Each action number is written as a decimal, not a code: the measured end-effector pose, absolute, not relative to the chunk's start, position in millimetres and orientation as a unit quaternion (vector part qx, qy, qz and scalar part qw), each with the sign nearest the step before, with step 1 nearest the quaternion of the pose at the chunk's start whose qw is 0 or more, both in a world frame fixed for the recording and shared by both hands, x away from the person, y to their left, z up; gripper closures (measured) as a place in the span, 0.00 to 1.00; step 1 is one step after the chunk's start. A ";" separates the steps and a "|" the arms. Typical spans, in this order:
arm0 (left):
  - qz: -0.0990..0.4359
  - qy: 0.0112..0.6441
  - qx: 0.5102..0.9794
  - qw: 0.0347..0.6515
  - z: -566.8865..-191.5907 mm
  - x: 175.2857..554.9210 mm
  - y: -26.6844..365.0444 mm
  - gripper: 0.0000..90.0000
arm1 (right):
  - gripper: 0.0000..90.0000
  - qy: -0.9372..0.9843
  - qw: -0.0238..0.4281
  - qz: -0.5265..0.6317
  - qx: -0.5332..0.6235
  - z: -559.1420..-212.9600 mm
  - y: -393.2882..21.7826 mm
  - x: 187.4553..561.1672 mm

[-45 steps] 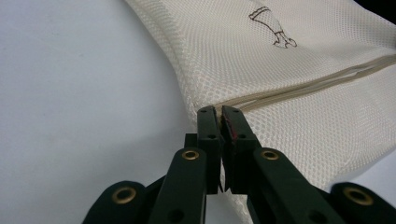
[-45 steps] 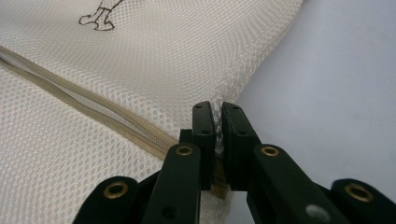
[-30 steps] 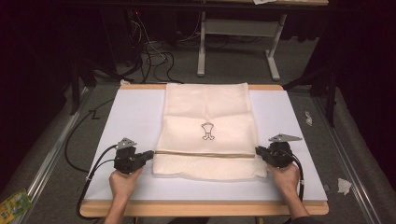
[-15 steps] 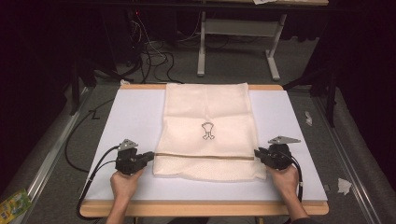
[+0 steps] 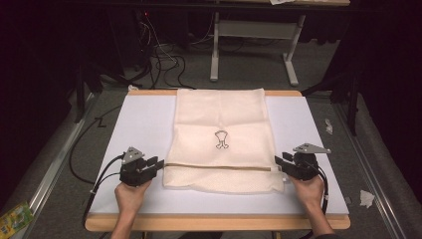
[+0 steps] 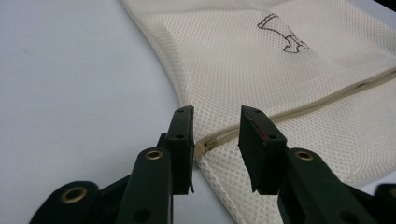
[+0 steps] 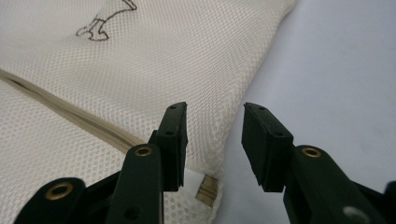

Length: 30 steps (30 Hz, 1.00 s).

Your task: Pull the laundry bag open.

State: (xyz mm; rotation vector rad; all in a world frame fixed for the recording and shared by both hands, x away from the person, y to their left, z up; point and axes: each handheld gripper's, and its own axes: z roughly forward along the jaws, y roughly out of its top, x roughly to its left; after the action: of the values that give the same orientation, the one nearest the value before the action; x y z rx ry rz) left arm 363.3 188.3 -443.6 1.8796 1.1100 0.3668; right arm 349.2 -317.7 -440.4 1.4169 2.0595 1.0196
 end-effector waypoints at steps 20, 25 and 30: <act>0.178 0.492 0.711 0.470 -429.9 371.3 236.8 0.60 | 0.66 0.684 0.243 0.423 0.543 -413.7 -379.1 338.9; 0.184 0.505 0.703 0.467 -443.2 370.3 241.2 0.60 | 0.66 0.667 0.244 0.430 0.558 -425.1 -389.7 334.4; 0.190 0.517 0.699 0.456 -452.9 374.7 244.9 0.59 | 0.66 0.651 0.242 0.423 0.582 -437.2 -401.2 336.7</act>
State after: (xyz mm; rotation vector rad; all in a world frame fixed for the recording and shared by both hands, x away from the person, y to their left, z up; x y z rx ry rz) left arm 374.7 244.9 -452.9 1.7250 1.2746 0.4677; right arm 336.7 -401.2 -437.2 1.5905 1.7807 1.1576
